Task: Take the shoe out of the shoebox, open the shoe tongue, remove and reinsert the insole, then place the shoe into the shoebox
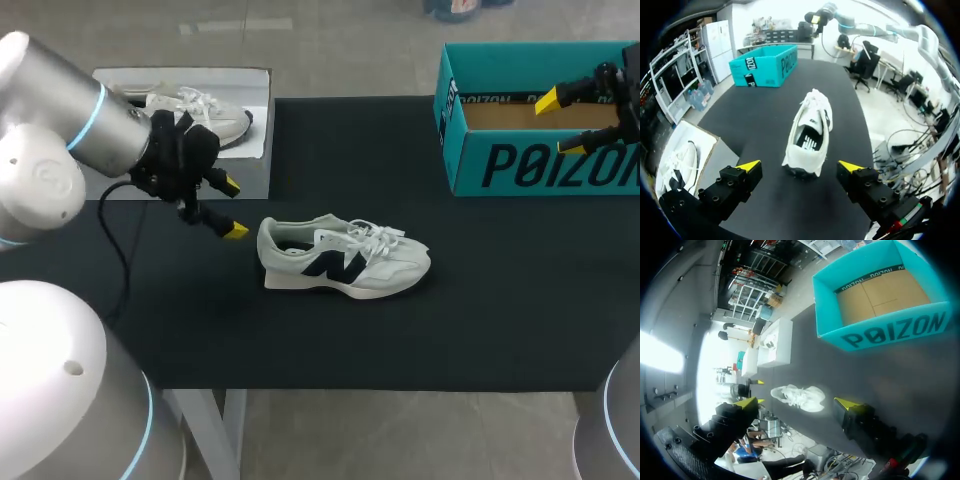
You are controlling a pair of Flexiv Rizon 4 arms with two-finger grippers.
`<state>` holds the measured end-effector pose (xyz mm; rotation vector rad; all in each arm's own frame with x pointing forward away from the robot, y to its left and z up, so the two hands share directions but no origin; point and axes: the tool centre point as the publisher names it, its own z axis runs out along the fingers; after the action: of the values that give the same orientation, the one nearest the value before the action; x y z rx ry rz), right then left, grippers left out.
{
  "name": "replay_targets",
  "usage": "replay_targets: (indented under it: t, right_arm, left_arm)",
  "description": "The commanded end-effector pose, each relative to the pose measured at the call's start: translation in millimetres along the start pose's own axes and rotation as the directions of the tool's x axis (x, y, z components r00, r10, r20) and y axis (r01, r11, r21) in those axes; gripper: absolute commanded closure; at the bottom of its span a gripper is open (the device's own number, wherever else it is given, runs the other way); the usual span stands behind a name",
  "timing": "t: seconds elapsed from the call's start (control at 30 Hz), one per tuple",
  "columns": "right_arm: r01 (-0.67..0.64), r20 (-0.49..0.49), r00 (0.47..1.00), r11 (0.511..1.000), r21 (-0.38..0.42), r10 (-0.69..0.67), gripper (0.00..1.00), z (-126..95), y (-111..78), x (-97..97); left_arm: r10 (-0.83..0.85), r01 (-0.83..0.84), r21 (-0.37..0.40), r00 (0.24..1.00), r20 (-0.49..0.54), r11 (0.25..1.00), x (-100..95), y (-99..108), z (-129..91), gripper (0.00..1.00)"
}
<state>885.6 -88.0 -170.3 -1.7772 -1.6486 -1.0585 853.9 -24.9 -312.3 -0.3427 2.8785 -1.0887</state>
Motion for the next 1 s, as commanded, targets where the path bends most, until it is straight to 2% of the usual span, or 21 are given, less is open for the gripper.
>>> replay_targets:
  t: [0.03, 0.1, 0.17, 0.2, 0.27, 0.6, 0.77, 1.0]
  right_arm:
    - [0.0, 0.003, 1.0, 1.0, 0.0, 0.0, 0.0, 0.3, -0.2, -0.1]
    - [0.0, 0.003, 1.0, 1.0, 0.0, 0.0, 0.0, 0.3, -0.2, -0.1]
    - [0.0, 0.003, 1.0, 1.0, 0.0, 0.0, 0.0, 0.3, -0.2, -0.1]
    - [0.0, 0.003, 1.0, 1.0, 0.0, 0.0, 0.0, 0.3, -0.2, -0.1]
    - [0.0, 0.003, 1.0, 1.0, 0.0, 0.0, 0.0, 0.3, -0.2, -0.1]
    - [0.0, 0.003, 1.0, 1.0, 0.0, 0.0, 0.0, 0.3, -0.2, -0.1]
    - [0.0, 0.003, 1.0, 1.0, 0.0, 0.0, 0.0, 0.3, -0.2, -0.1]
    - [0.0, 0.003, 1.0, 1.0, 0.0, 0.0, 0.0, 0.3, -0.2, -0.1]
  left_arm:
    - [0.041, -0.044, 0.057, 0.998, 0.05, 0.997, -1.1, 9.7, 9.9, 0.0]
    - [0.11, -0.109, 0.048, 0.994, -0.014, 0.993, -3.6, 12.4, 15.9, 0.0]
    - [0.165, -0.164, 0.021, 0.985, -0.045, 0.986, -6.3, 14.2, 19.8, 0.0]
    - [0.168, -0.166, 0.039, 0.984, -0.054, 0.985, -6.8, 14.5, 20.8, 0.0]
    - [0.2, -0.199, 0.023, 0.977, -0.07, 0.98, -11.2, 16.8, 22.6, 0.0]
    - [0.141, -0.142, -0.002, 0.986, -0.087, 0.99, -27.9, 33.0, 40.5, 0.0]
    - [0.108, -0.108, 0.004, 0.988, -0.111, 0.994, -28.1, 45.9, 58.7, 0.0]
    - [0.099, -0.095, 0.032, 0.982, -0.164, 0.995, -20.3, 44.9, 75.2, 0.0]
